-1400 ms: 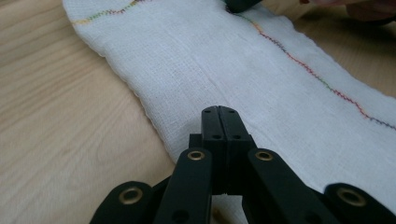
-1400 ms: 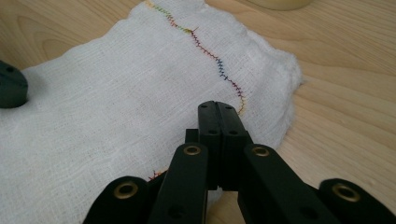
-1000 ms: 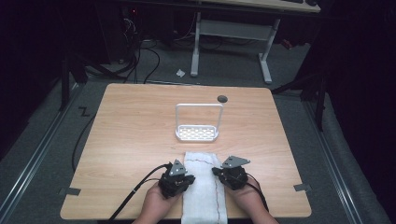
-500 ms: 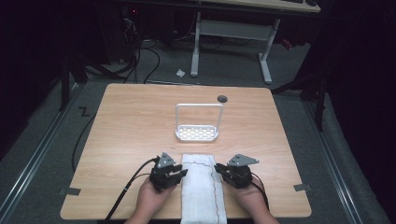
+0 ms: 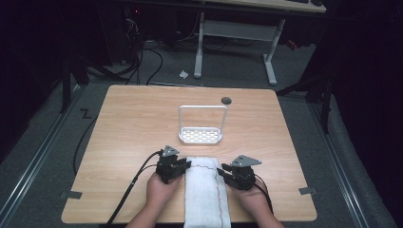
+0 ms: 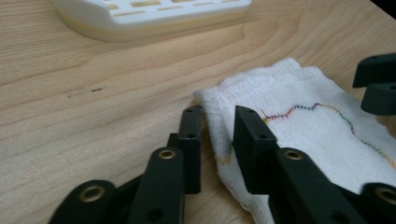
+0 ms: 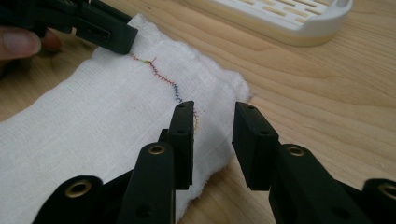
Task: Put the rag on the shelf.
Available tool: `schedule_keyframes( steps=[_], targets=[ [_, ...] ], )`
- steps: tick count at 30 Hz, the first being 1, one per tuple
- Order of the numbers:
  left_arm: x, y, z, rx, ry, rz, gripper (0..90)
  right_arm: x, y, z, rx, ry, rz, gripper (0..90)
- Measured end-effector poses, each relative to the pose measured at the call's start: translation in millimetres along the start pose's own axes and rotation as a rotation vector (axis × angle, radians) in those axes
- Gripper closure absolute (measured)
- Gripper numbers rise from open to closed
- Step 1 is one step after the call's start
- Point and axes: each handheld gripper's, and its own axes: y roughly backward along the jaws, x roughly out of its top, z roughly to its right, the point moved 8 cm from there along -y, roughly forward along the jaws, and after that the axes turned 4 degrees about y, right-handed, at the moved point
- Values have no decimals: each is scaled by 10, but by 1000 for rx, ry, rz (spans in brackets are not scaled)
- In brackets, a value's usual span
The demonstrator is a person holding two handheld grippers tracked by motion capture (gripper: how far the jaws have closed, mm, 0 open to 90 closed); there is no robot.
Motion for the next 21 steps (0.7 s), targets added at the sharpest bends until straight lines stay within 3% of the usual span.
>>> schedule_keyframes(
  steps=[2, 6, 8, 10, 21],
  targets=[
    [-3, -7, 6, -8, 1, -5, 813, 39, -26, 6, -18, 23, -15, 668],
    [-6, -5, 10, -6, -7, -7, 845, 104, -141, 79, -30, -7, -63, 616],
    [-7, -3, 12, -4, -9, -6, 845, 89, -218, 109, -3, -39, -71, 613],
    [-9, -1, 12, -2, -11, -6, 845, 60, -262, 140, -7, -51, -80, 616],
    [-12, 4, 13, 0, -11, -3, 845, 53, -293, 96, 45, -82, -51, 790]
  ],
)
